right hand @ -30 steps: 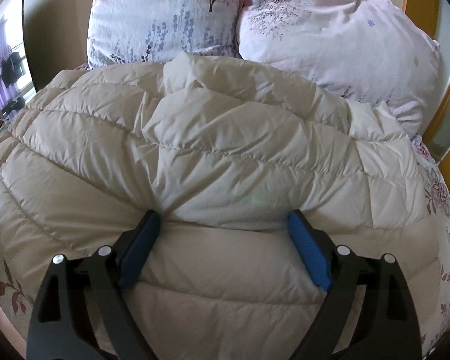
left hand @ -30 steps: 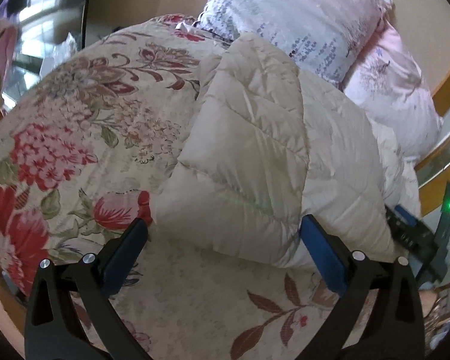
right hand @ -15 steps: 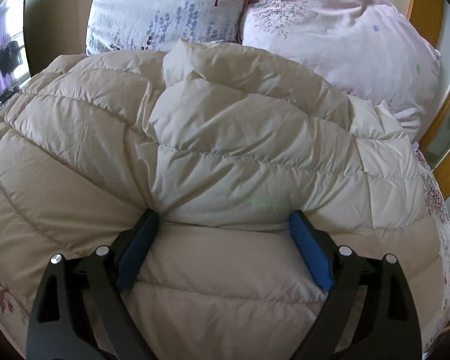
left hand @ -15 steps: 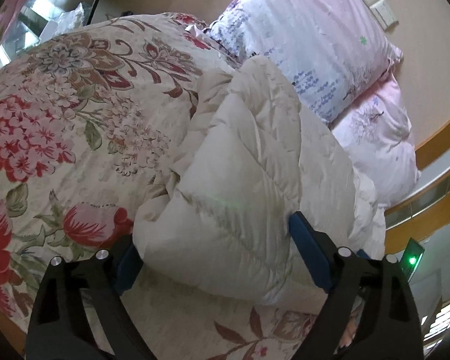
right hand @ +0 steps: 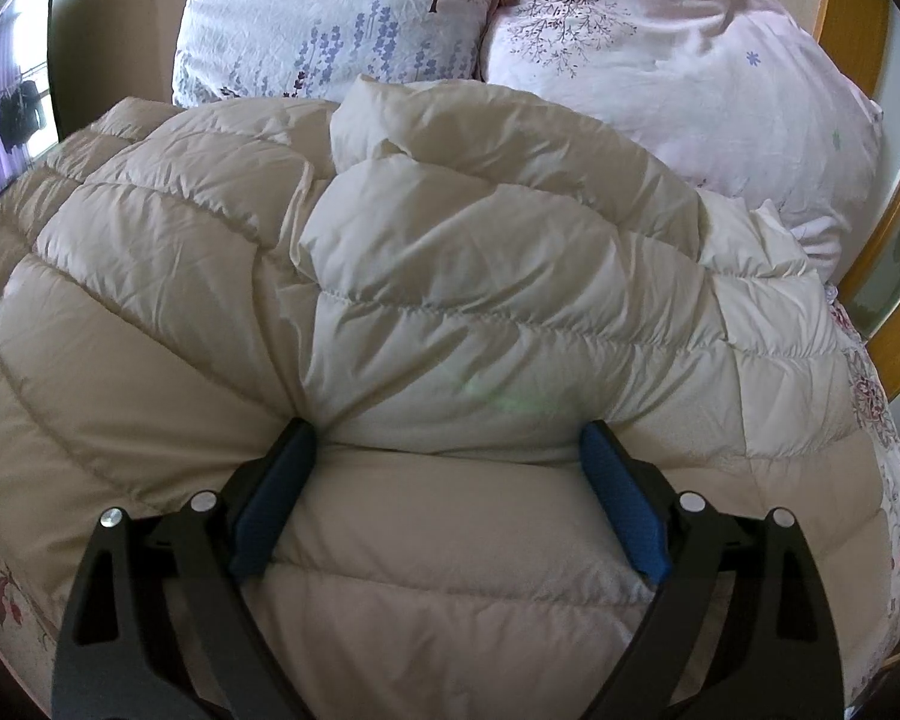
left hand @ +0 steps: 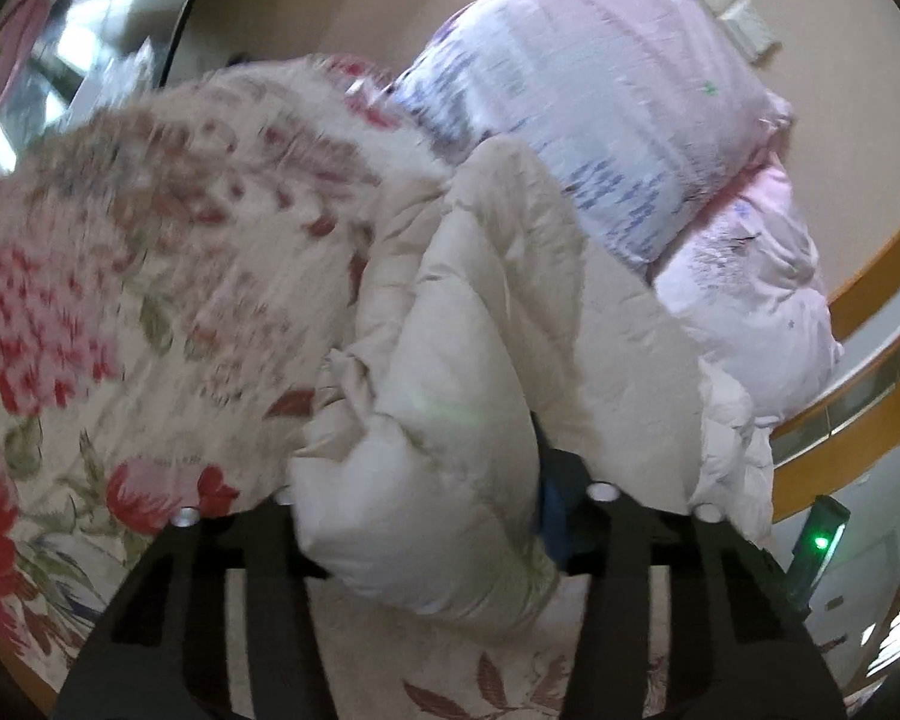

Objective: Fold large clothes

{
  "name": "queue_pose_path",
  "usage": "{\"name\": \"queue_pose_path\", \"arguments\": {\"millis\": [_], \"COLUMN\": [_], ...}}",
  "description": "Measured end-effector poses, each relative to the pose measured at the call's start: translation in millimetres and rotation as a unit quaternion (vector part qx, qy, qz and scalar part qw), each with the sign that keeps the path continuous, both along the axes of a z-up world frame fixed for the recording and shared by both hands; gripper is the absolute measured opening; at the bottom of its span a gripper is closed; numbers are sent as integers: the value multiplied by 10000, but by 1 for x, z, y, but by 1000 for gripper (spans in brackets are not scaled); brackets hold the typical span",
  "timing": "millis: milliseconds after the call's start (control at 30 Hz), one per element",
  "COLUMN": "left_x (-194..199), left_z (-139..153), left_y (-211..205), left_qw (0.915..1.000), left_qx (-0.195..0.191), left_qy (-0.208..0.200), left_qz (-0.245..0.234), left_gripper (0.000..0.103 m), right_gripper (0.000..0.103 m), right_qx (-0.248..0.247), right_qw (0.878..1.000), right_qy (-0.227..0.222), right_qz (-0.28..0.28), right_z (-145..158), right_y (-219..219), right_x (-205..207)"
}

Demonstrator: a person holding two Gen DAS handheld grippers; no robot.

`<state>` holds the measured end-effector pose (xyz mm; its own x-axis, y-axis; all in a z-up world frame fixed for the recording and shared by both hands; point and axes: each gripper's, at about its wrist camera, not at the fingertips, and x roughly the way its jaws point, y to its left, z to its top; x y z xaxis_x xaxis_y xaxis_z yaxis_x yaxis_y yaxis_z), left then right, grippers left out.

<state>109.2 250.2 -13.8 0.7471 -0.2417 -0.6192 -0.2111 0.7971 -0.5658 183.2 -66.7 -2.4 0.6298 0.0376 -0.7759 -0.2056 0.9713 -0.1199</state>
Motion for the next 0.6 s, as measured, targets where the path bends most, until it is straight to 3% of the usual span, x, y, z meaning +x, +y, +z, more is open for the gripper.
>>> {"name": "queue_pose_path", "arguments": {"millis": [100,267,600], "left_x": [-3,-10,-8], "left_z": [25,69,113], "left_y": [-14,-51,-118], "left_qw": [9986,9889,9645], "left_qx": [302,648,233], "left_qy": [-386,-1132,-2050], "left_qz": [-198,-716,-1645], "left_gripper": [33,32,32], "right_gripper": [90,90,91], "right_qx": [8,24,95], "right_qw": [10000,10000,9999], "right_qy": [4,21,101], "right_qz": [2,6,16], "right_z": [0,-1,-2], "right_y": [0,-1,-3], "right_x": [0,1,3]}}
